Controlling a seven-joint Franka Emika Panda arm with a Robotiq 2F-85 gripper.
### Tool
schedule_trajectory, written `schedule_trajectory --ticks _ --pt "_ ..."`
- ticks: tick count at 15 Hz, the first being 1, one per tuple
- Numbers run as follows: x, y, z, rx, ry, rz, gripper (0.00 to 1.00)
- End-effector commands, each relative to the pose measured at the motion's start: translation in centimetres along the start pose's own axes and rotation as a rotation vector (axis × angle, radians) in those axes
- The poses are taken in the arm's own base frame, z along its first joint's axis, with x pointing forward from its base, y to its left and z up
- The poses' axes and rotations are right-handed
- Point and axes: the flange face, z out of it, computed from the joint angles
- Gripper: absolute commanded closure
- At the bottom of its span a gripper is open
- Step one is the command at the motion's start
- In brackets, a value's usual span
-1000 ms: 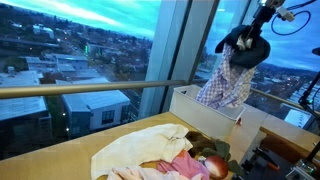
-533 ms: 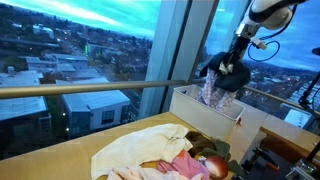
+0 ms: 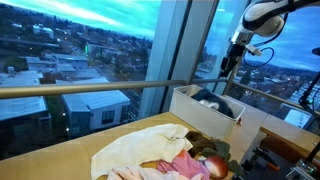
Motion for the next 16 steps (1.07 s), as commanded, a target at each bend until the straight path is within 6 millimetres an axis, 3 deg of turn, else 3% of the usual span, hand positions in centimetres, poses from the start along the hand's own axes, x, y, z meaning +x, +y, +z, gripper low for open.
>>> schedule_trajectory --ticks 1,3,9,12,16 --pt "-0.1 -1.9 -1.6 0.019 0.027 -0.037 0.14" --pt "0.4 -4.5 -1.5 0.024 0.031 -0.074 0.01" --pt "2.3 -15.9 2.2 0.055 -0.001 -0.248 0.00" --pt "2.8 -21.6 6.4 0.065 -0.028 -0.343 0.00" --pt "2.9 -26.8 14.2 0.050 -0.082 -0.458 0.00"
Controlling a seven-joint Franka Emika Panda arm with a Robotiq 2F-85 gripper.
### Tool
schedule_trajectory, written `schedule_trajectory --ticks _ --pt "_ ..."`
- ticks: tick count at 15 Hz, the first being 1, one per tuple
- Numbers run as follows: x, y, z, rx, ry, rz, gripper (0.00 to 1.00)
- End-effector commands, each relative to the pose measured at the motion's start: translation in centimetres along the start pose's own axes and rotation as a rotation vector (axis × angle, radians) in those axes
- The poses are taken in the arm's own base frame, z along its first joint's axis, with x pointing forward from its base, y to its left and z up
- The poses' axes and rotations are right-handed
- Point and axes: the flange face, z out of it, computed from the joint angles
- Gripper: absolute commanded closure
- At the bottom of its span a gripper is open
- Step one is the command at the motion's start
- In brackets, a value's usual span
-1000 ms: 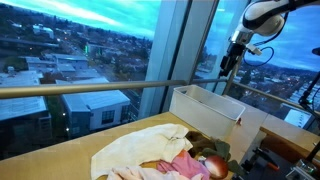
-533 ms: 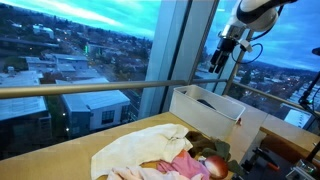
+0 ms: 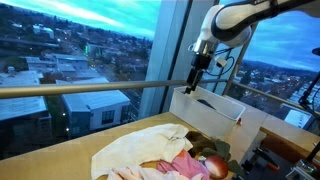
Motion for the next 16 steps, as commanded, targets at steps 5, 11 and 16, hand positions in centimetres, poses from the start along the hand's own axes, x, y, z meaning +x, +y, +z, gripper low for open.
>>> schedule_trajectory --ticks 5,11,16 --pt "3.8 -5.1 14.1 -0.064 -0.092 -0.192 0.00" --pt "6.0 -8.7 19.9 -0.101 -0.142 -0.303 0.00" --pt "7.1 -9.8 22.3 -0.105 -0.165 -0.338 0.00"
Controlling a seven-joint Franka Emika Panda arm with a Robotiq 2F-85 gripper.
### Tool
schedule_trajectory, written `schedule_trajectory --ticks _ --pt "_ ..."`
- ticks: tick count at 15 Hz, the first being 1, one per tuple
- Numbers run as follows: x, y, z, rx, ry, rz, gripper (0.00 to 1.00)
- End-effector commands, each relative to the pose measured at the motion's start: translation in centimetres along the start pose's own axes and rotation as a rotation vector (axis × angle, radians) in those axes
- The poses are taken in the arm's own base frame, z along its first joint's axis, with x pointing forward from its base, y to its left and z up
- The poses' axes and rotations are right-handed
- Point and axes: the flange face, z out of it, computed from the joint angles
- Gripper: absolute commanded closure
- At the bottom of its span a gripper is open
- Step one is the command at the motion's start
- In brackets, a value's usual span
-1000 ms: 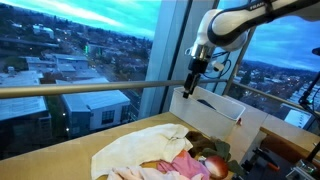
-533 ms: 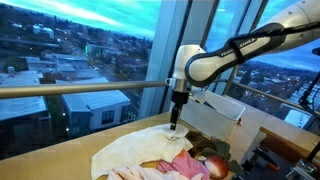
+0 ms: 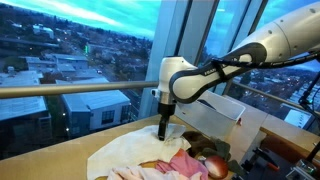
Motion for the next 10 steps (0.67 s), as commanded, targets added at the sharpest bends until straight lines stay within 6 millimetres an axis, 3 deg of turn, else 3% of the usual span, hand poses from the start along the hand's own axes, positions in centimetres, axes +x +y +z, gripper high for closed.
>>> schedule_trajectory --ticks 1,2,7,10 --pt "1.4 0.1 1.2 -0.007 -0.025 -0.034 0.25" --pt "1.5 0.2 1.4 -0.007 -0.029 -0.035 0.26" --pt "1.9 0.7 1.3 -0.013 -0.039 -0.028 0.64" --pt "1.5 0.9 -0.1 -0.025 -0.033 -0.018 0.87"
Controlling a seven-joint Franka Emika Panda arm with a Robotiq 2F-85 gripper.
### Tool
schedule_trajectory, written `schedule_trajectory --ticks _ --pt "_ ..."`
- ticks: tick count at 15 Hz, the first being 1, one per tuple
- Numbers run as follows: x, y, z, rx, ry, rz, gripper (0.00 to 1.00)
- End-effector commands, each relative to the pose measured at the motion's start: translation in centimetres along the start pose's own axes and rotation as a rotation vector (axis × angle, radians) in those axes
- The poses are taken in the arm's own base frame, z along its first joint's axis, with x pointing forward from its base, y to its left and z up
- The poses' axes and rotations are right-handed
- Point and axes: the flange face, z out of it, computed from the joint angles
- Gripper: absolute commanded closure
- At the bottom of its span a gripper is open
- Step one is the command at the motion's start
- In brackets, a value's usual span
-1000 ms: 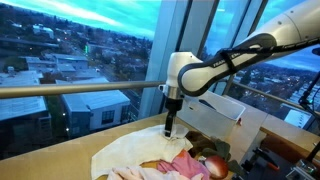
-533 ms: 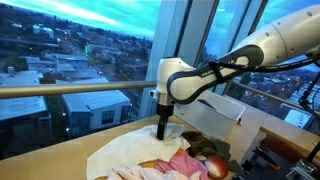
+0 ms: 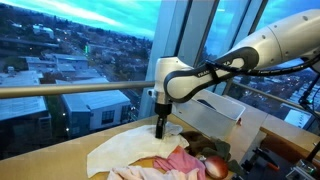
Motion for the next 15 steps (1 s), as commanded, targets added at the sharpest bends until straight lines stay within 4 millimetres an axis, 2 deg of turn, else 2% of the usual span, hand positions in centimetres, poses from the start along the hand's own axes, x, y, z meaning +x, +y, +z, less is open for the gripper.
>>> schedule_trajectory --ticks 1,2,5,7,11,15 --pt "-0.2 0.4 -1.5 -0.020 -0.001 -0.002 0.94" --pt "-0.5 0.6 -2.5 -0.024 0.006 0.006 1.00" --pt "-1.7 1.3 -6.5 -0.044 0.037 0.035 0.98" --pt "-3.1 2.2 -9.9 -0.064 0.067 0.061 0.99" --pt "-7.4 5.8 -17.3 -0.102 0.144 0.152 0.98" --pt "-13.5 10.0 -24.2 -0.137 0.214 0.259 0.98"
